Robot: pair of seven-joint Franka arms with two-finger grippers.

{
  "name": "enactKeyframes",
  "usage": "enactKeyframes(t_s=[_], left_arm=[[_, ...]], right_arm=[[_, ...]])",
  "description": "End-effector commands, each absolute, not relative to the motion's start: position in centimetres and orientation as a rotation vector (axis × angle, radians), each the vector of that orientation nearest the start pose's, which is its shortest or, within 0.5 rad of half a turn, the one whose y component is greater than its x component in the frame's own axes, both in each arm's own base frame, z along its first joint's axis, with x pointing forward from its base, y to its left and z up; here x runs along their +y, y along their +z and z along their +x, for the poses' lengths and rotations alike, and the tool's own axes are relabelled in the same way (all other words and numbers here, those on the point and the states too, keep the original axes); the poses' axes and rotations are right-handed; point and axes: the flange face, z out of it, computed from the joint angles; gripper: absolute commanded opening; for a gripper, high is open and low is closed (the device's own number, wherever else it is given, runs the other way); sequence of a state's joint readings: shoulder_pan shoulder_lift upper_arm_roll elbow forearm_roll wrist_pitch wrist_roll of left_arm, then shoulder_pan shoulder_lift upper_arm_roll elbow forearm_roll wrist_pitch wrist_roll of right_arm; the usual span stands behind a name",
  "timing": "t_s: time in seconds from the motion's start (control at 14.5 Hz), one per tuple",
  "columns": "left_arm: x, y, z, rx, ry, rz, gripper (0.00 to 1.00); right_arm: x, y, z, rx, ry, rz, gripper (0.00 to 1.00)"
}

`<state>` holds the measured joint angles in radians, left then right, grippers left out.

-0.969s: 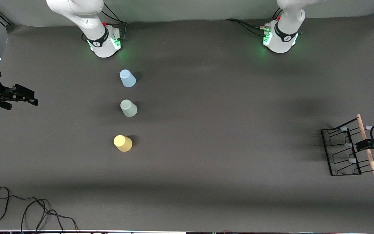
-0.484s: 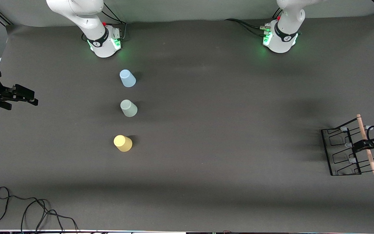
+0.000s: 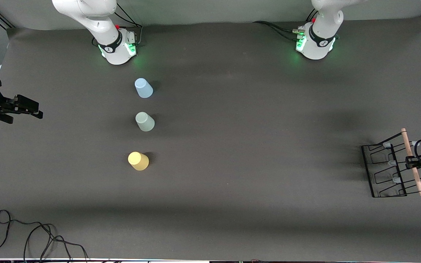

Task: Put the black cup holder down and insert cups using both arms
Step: 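Lower the left gripper and close it on the wooden handle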

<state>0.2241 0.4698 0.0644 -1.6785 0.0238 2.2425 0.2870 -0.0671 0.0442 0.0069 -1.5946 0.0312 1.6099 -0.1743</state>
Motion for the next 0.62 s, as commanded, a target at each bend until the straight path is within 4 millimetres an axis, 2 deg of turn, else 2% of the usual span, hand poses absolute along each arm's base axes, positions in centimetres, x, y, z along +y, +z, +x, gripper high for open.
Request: enactKeyframes(t_s=[0.0, 0.14, 0.35, 0.48, 0.55], left_arm=[[18.5, 36.2, 64.9, 0.149, -0.133, -3.064, 0.0], [17.7, 37.8, 64.8, 0.163, -0.122, -3.069, 0.0], [14.5, 42.0, 64.7, 0.215, -0.13, -3.074, 0.0], [10.8, 44.4, 64.6, 0.222, -0.142, -3.082, 0.0], [9.0, 45.2, 64.3, 0.162, -0.122, -3.095, 0.0]], right_arm=[[-3.3, 59.7, 57.2, -0.171, 0.038, -3.11, 1.0], [-3.4, 59.7, 57.1, -0.168, 0.041, -3.11, 1.0], [-3.3, 59.7, 57.2, -0.171, 0.038, -3.11, 1.0], [-3.3, 59.7, 57.2, -0.171, 0.038, -3.11, 1.0], [-3.3, 59.6, 57.1, -0.17, 0.043, -3.109, 1.0]])
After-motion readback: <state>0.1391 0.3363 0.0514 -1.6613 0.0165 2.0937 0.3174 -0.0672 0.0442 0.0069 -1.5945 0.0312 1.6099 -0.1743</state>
